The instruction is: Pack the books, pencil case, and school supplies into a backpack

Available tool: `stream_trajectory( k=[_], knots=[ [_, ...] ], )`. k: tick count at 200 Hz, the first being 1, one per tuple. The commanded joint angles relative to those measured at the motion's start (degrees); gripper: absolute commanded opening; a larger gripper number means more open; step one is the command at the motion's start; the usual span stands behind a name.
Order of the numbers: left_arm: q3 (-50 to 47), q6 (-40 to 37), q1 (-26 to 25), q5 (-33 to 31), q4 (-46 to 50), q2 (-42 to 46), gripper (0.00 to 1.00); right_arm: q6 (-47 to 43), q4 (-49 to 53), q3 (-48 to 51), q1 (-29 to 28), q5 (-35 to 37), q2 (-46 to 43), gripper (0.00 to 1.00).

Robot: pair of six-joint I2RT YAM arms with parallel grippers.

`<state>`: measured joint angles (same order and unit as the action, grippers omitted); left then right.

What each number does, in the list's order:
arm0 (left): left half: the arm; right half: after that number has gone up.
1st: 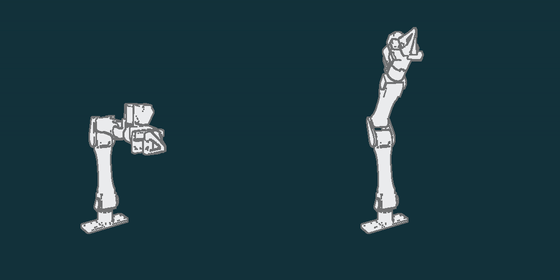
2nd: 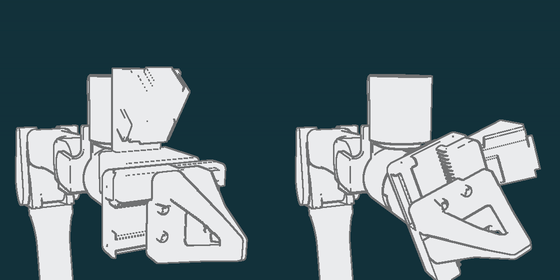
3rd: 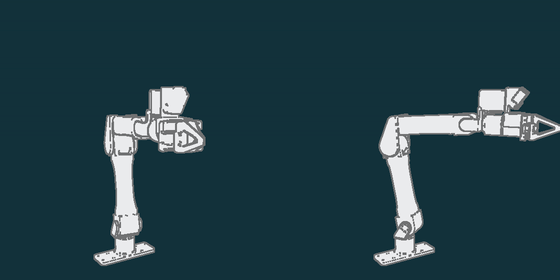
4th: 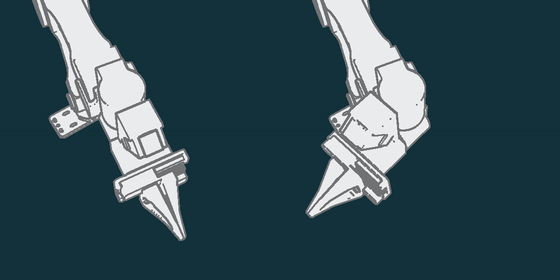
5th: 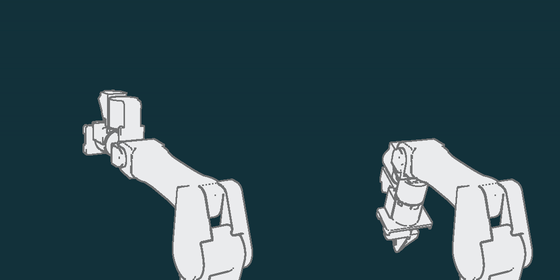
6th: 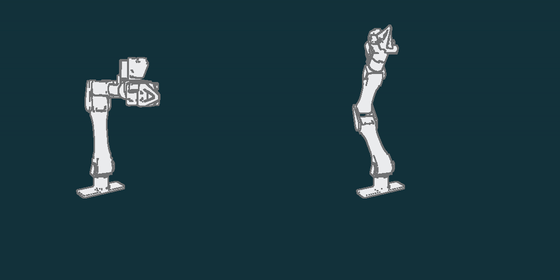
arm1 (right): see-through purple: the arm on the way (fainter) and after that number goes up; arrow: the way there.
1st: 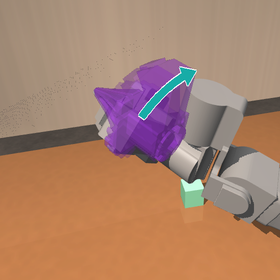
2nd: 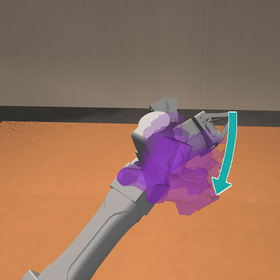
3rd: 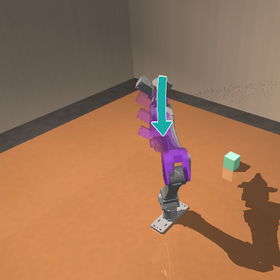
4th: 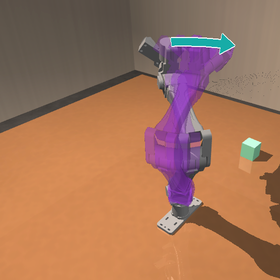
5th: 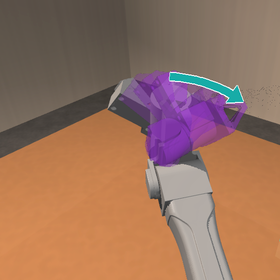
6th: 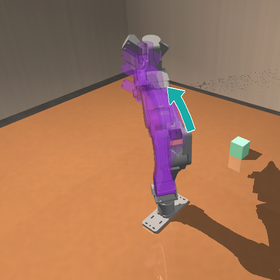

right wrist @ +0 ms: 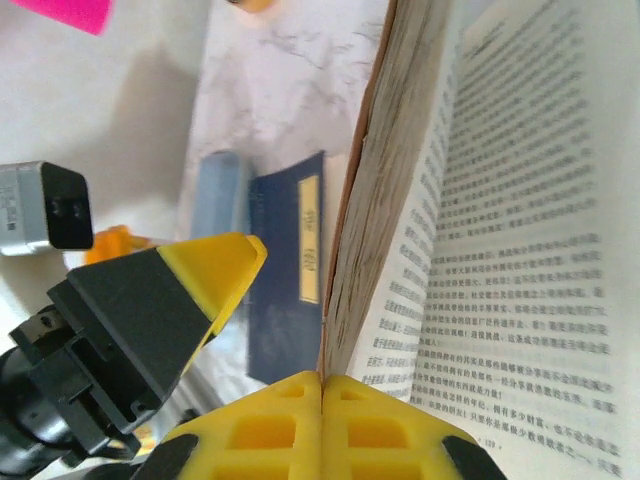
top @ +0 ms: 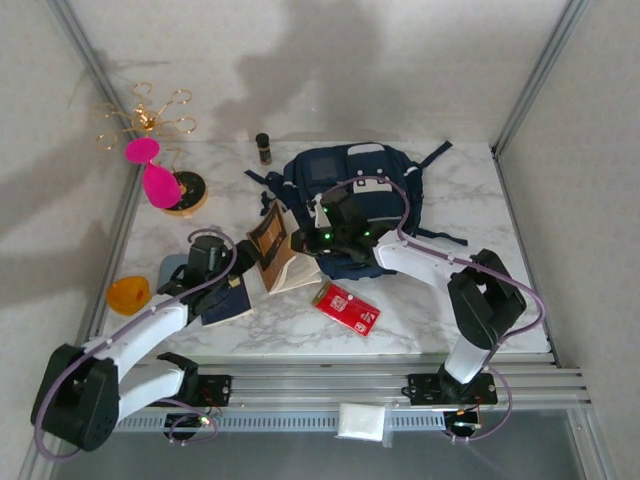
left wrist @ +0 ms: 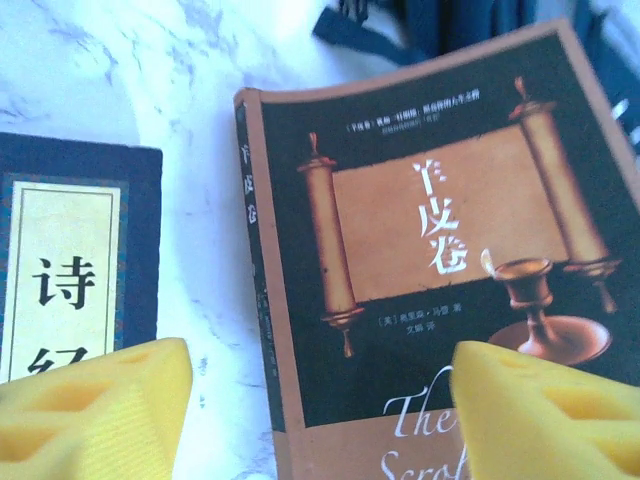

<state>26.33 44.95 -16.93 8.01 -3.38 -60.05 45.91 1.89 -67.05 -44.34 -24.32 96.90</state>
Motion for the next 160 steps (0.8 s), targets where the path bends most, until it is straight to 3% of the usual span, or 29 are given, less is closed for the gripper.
stream_trajectory(
  k=[1,28,64,128,160],
  knots=[
    [-1.8,2.8,2.4,4.9,2.3,5.2,0.8,2.9,-7.0,0.1,0.1,-5.7,-4.5,0.0],
    [-4.5,8.8,4.6,12.1,-1.4,7.2,0.93,5.2,-9.6,-0.2,0.0,-9.0,-5.8,0.0],
    [-9.5,21.6,4.9,16.7,-13.6,8.3,0.97,8.5,-14.7,0.7,0.0,-11.6,-6.0,0.0],
    [-14.0,33.5,3.8,16.9,-33.0,4.7,0.86,15.9,-26.2,6.7,0.0,-15.0,-5.1,0.0],
    [-14.3,36.9,2.3,14.9,-31.1,4.2,0.85,15.5,-25.9,7.9,0.2,-14.5,-5.8,0.0]
  ],
)
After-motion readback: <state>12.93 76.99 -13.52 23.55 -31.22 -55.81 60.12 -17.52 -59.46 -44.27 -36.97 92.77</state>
